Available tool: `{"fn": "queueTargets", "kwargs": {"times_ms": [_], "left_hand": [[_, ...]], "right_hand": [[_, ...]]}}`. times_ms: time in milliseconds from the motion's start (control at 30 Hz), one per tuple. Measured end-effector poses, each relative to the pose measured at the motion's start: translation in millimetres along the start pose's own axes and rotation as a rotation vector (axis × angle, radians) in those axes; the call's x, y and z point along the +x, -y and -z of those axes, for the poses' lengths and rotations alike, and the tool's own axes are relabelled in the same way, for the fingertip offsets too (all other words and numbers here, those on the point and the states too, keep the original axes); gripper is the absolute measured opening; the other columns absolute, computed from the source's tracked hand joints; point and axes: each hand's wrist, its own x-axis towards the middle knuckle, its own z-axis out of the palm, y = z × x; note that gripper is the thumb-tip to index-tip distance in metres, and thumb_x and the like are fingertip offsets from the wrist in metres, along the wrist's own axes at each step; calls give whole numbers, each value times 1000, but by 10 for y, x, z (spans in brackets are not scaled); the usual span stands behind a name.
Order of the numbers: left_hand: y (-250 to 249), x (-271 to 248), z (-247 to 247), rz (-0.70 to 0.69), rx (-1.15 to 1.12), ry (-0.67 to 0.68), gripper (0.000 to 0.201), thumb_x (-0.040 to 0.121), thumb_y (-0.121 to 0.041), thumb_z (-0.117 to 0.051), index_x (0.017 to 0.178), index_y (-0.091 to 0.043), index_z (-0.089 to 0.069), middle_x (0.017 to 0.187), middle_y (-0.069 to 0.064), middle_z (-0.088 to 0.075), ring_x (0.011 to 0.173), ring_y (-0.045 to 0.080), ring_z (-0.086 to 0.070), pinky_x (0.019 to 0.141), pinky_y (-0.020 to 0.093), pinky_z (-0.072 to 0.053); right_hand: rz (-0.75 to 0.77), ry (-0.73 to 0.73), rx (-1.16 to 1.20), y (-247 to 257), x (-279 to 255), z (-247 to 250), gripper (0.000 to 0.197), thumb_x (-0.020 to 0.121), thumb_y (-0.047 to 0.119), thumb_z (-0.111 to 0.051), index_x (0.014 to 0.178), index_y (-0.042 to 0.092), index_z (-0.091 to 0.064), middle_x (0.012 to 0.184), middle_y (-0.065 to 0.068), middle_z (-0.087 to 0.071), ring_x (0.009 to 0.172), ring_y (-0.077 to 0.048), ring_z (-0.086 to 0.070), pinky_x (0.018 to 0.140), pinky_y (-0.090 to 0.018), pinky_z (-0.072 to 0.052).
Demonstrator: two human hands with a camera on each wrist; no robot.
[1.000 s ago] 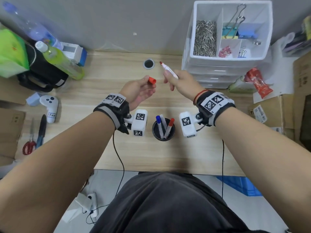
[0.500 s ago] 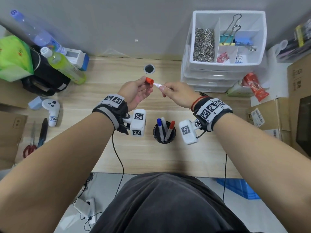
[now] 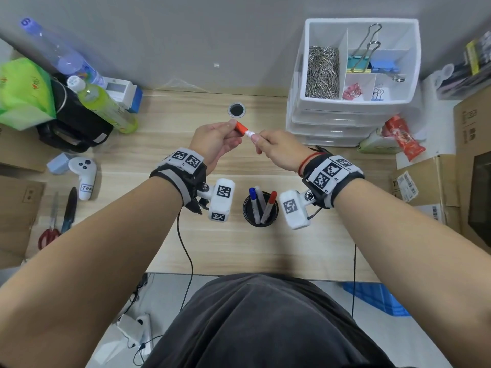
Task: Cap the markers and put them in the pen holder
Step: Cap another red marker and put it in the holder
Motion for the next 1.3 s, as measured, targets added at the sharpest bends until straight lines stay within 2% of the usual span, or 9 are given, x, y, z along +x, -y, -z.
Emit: {"fn": "queueTargets", "kwargs": {"times_ms": [267,600,700,833,933,1033,1133,1233,1300], "left_hand": [[-9,-8,-37,-19,-60,-24,25,96,-19,-61,100,4,-71,97,12,-74,82,14,-70,77,21,-55],[-64,-32,-88,-58,30,-9,26,94,-18,-64,102,6,-71,94,17,-73,84,17,-71,80,23,-57],[-102,-80,-120,-66,114,76,23,94,-17,-63,104,2,-72,96,15,-72,89,18,-68,85,24,-57],[-138,-147,-160,-92,270,209,18,93,-16,-64,105,-6,-72,101,12,-71,86,16,-67,85,22,-57],[-137,-136,-142,-143,388,294,27,90,-8,-67,117,-6,-68,98,16,-66,81,18,-63,85,23,-57],[-114,-109,-125,-163,501,347,30,89,-3,-68,119,-9,-68,96,12,-65,78,18,-60,83,24,-57],[-13,-58,-81,-145,562,291,27,90,-5,-67,116,-10,-70,91,7,-69,71,11,-62,77,20,-55],[133,-21,-2,-111,564,214,20,90,-8,-67,109,-12,-71,81,1,-69,69,11,-66,76,22,-56],[219,-12,43,-54,548,196,19,90,-9,-67,109,-9,-70,85,5,-69,71,14,-65,77,22,-59]], "right_hand": [[-26,-24,-28,6,32,-10,44,104,46,-36,80,18,-59,63,7,-50,60,-10,-48,64,-31,-33],[-39,-7,10,94,-7,126,48,105,47,-32,81,15,-58,64,4,-50,60,-12,-47,67,-31,-36],[-126,4,83,155,-32,182,62,99,64,-25,72,16,-53,68,1,-53,62,-16,-48,67,-32,-36],[-278,21,151,178,-36,243,78,76,92,-24,56,20,-43,55,3,-45,53,-18,-41,62,-32,-35],[-298,45,206,157,-45,267,73,72,92,-37,51,21,-34,50,3,-33,51,-19,-32,62,-34,-30],[-308,24,229,123,-40,265,78,69,89,-43,54,14,-54,51,4,-37,52,-19,-36,65,-34,-33],[-308,-66,197,89,-43,222,64,73,84,-44,47,25,-41,52,5,-40,50,-18,-39,66,-35,-37],[-329,-97,219,38,-58,151,63,72,79,-43,47,22,-37,49,4,-41,49,-19,-40,63,-34,-35],[-320,-76,380,6,-91,97,63,71,79,-43,47,22,-33,46,5,-36,45,-17,-33,58,-33,-32]]}}
